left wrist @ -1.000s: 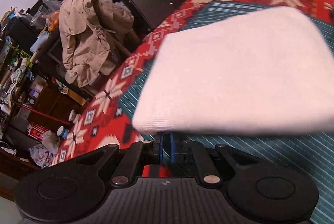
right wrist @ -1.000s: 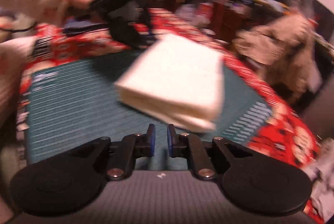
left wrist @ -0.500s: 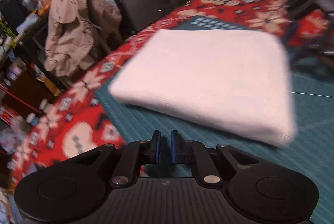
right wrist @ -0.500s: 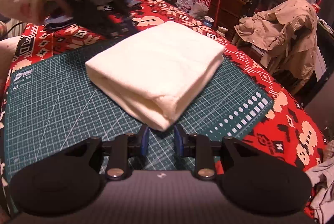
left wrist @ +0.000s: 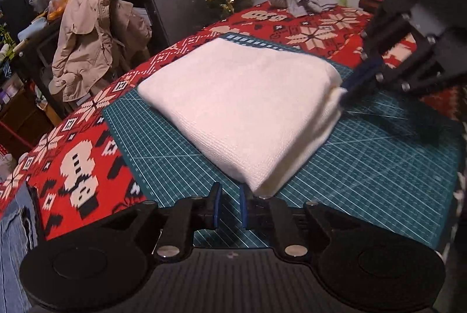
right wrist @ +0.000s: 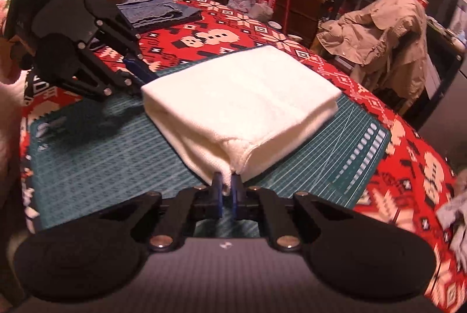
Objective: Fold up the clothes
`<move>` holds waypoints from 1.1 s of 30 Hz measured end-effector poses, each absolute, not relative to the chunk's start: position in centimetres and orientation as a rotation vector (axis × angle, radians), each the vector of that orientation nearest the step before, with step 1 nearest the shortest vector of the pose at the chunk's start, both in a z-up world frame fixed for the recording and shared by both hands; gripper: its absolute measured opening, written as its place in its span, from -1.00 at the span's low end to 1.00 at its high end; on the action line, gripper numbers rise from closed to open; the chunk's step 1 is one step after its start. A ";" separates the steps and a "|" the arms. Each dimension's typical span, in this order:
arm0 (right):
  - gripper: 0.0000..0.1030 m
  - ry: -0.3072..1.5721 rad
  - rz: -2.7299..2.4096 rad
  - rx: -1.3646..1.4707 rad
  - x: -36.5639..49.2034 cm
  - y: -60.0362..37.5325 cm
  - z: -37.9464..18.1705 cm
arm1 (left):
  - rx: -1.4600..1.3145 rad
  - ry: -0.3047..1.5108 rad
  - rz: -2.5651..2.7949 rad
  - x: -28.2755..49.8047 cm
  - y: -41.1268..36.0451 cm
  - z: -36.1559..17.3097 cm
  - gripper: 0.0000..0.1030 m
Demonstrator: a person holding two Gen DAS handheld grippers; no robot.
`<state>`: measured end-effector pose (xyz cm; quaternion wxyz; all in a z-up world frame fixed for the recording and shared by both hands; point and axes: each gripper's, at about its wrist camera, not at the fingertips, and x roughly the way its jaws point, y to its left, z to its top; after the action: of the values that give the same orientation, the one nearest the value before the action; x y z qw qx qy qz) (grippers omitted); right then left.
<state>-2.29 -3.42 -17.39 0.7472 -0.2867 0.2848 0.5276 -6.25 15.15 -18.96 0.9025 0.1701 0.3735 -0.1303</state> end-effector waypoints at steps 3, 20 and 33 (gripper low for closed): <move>-0.90 0.640 1.107 -0.599 -4.7 -4.4 -17.5 | 0.353 0.764 -0.296 -7.8 14.6 -18.8 -0.80; -0.69 0.675 0.933 -0.417 -10.1 -9.7 -16.9 | 0.388 0.697 -0.225 -13.6 11.2 -19.5 -0.20; -0.90 0.641 0.861 -0.401 -8.6 -6.0 -18.5 | 0.317 0.723 -0.168 -11.2 11.3 -19.9 -0.83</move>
<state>-8.60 -6.01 -18.47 0.8404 -0.1895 0.3031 0.4074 -11.22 11.26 -19.93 0.9196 0.1541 0.3519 -0.0819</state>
